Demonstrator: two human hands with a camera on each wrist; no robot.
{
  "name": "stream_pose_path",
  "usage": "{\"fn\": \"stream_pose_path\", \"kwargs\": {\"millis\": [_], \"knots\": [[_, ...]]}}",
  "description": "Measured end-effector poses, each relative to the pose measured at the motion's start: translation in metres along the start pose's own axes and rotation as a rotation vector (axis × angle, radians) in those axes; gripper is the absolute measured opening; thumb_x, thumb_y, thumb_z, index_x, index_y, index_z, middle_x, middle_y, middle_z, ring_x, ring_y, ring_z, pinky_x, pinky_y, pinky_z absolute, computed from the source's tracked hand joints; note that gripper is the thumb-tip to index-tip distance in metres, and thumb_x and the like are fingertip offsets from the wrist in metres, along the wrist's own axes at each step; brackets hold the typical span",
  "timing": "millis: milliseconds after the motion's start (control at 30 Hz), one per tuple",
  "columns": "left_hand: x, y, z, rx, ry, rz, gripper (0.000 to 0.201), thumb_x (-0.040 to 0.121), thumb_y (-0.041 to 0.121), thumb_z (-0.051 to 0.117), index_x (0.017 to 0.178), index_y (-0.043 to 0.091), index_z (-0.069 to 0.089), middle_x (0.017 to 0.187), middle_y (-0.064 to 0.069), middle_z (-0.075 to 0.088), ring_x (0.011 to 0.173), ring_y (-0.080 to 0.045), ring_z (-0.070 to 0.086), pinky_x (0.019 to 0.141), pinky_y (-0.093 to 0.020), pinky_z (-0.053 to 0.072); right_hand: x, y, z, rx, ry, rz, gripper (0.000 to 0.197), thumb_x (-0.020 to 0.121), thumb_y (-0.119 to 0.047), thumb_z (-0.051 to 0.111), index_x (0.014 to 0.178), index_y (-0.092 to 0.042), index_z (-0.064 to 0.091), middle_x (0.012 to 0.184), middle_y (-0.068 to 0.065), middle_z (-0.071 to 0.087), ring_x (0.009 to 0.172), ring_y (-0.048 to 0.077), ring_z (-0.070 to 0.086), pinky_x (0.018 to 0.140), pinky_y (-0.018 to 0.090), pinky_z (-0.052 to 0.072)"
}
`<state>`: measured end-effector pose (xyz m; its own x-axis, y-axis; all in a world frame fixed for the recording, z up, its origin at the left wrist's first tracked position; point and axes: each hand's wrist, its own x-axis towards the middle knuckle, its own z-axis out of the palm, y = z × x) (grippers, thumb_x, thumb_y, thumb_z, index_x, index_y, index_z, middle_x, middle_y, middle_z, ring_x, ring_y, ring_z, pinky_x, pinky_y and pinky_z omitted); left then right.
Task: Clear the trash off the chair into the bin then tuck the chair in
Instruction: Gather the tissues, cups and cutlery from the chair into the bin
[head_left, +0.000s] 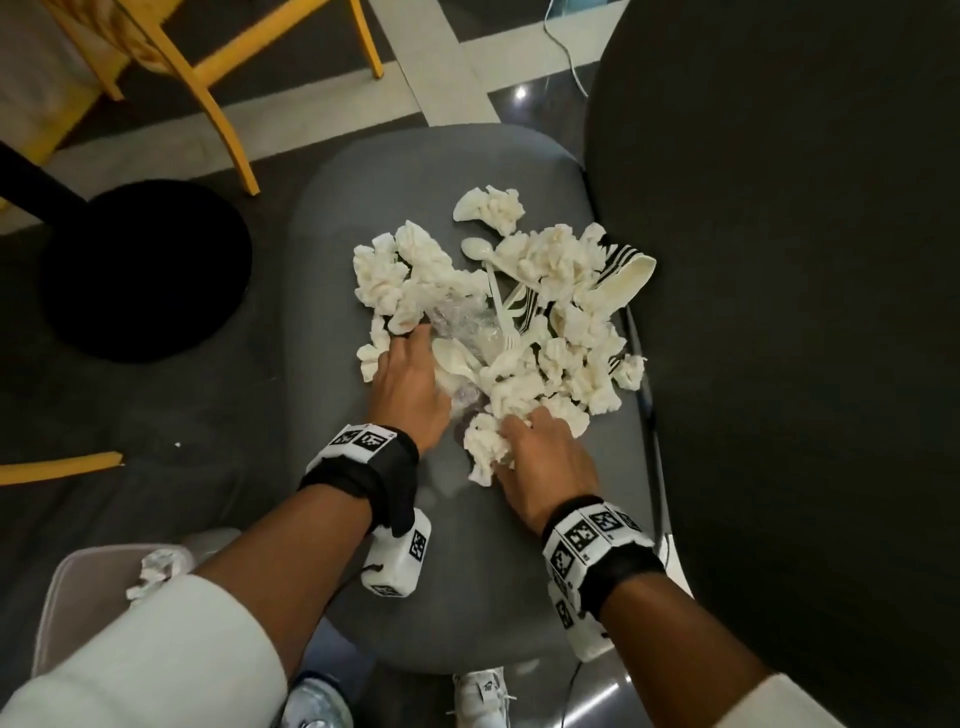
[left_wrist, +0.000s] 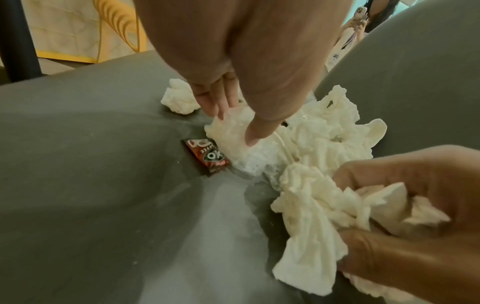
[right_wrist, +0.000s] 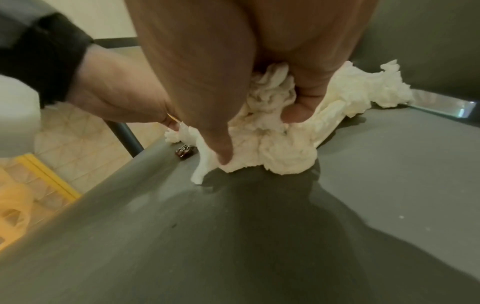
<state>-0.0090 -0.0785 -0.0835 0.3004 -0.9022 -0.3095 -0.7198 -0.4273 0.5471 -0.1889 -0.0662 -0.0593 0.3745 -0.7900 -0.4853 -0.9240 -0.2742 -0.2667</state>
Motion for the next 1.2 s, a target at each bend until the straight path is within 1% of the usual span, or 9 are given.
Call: {"fn": "stream_pose_path", "kwargs": {"millis": [200,500,600,800,867,967,1033,1100,1200], "knots": [[-0.010,-0.005,-0.015,-0.020,-0.029,-0.040,0.026,0.086,0.011,0.054,0.110,0.008,0.064,0.113,-0.016,0.057,0.112,-0.033,0.051,0.097,-0.037,0.044,-0.009,-0.004,-0.004,0.311,0.134,0.047,0.039,0.084,-0.047,0.057,0.113,-0.021,0.062,0.124,-0.006,0.049,0.105,0.020,0.055,0.086,0.038,0.054],[-0.024,0.011,-0.039,-0.425,-0.050,-0.122,0.016,0.091,0.006,0.039,0.098,0.021,0.042,0.072,0.000,0.051,0.058,-0.017,0.047,0.052,-0.028,0.037,-0.008,-0.003,-0.024,0.716,0.284,0.213,0.024,0.085,-0.035,0.053,0.109,-0.035,0.051,0.103,-0.002,0.069,0.094,0.024,0.064,0.085,0.039,0.055],[-0.025,0.013,-0.035,-0.477,-0.054,-0.110,0.040,0.088,-0.002,0.030,0.112,0.026,0.046,0.079,-0.005,0.057,0.057,-0.018,0.048,0.054,-0.027,0.040,-0.008,0.003,-0.025,0.773,0.337,0.131,0.037,0.086,-0.028,0.047,0.119,-0.041,0.056,0.116,-0.004,0.068,0.101,0.023,0.064,0.092,0.038,0.054],[-0.025,0.027,-0.034,-0.371,0.071,-0.111,0.041,0.079,0.016,0.028,0.098,0.014,0.065,0.108,-0.010,0.060,0.109,-0.029,0.049,0.102,-0.046,0.039,-0.001,0.018,-0.027,0.814,0.359,0.129,0.035,0.085,-0.027,0.039,0.107,-0.026,0.067,0.111,0.002,0.066,0.107,0.017,0.059,0.100,0.038,0.048],[-0.025,0.037,-0.041,-0.373,0.095,-0.090,0.044,0.075,0.026,0.027,0.093,0.008,0.062,0.104,-0.010,0.058,0.107,-0.029,0.046,0.101,-0.046,0.036,-0.001,0.020,-0.030,0.935,0.346,0.210,0.039,0.083,-0.031,0.038,0.105,-0.020,0.068,0.111,-0.002,0.070,0.108,0.017,0.062,0.100,0.038,0.050],[-0.025,0.051,-0.053,-0.644,0.161,-0.103,0.037,0.079,0.043,0.037,0.071,0.010,0.051,0.074,-0.001,0.053,0.076,-0.024,0.050,0.074,-0.042,0.043,0.000,0.020,-0.041,1.115,0.384,0.253,0.023,0.078,-0.034,0.044,0.081,-0.022,0.063,0.085,-0.012,0.067,0.087,0.016,0.062,0.088,0.038,0.050],[-0.021,0.062,-0.061,-0.755,0.163,-0.179,0.044,0.082,0.053,0.053,0.075,0.010,0.052,0.069,0.001,0.051,0.065,-0.018,0.050,0.067,-0.039,0.045,0.001,0.019,-0.050,1.200,0.377,0.264,0.023,0.081,-0.048,0.056,0.084,-0.028,0.067,0.089,-0.013,0.071,0.094,0.016,0.067,0.095,0.045,0.053],[-0.016,0.069,-0.065,-0.818,0.157,-0.273,0.029,0.080,0.038,0.067,0.091,0.012,0.060,0.076,0.001,0.059,0.069,-0.018,0.059,0.068,-0.035,0.052,0.003,0.019,-0.056,1.262,0.373,0.271,0.039,0.077,-0.060,0.070,0.104,-0.031,0.071,0.108,-0.010,0.076,0.107,0.013,0.070,0.101,0.046,0.053],[-0.010,0.072,-0.068,-1.070,0.143,-0.377,0.023,0.079,0.012,0.058,0.099,0.019,0.064,0.091,-0.005,0.071,0.089,-0.029,0.071,0.082,-0.049,0.059,0.008,0.011,-0.065,1.261,0.410,0.250,0.032,0.075,-0.049,0.077,0.100,-0.029,0.070,0.104,-0.004,0.078,0.101,0.018,0.074,0.094,0.049,0.058]]}}
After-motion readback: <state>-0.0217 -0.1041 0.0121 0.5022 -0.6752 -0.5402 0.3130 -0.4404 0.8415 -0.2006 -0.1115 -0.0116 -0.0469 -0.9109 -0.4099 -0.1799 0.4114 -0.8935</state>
